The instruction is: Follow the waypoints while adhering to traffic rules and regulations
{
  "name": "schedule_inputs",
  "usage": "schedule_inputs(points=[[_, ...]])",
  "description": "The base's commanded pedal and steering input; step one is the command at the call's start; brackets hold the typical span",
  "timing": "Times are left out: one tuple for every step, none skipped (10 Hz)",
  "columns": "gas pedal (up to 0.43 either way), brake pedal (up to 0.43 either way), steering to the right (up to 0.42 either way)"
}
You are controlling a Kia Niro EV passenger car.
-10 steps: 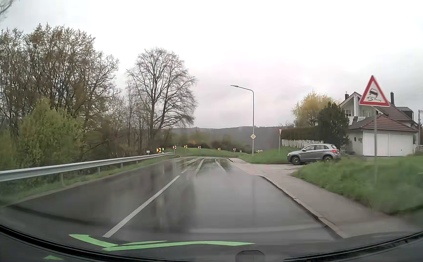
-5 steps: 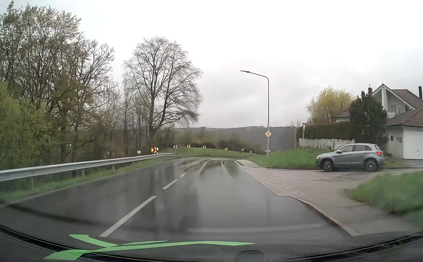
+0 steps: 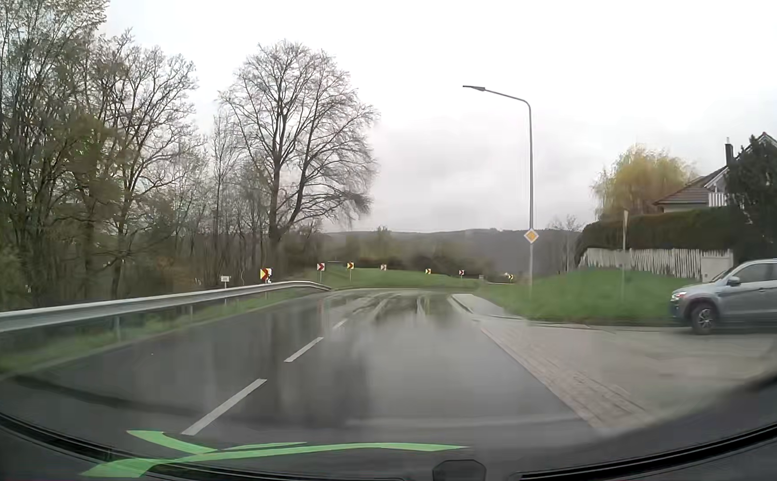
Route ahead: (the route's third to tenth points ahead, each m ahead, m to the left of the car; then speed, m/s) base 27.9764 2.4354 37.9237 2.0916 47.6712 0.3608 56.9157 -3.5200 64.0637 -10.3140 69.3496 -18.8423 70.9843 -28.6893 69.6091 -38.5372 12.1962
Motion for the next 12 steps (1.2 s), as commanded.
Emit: schedule_inputs(points=[[0.0,0.0,-0.018],[0.0,0.0,-0.018],[0.0,0.0,-0.018],[0.0,0.0,-0.018],[0.0,0.0,-0.018],[0.0,0.0,-0.018],[0.0,0.0,-0.017],[0.0,0.0,-0.017],[0.0,0.0,-0.017],[0.0,0.0,-0.015],[0.0,0.0,-0.007],[0.0,0.0,0.002]])
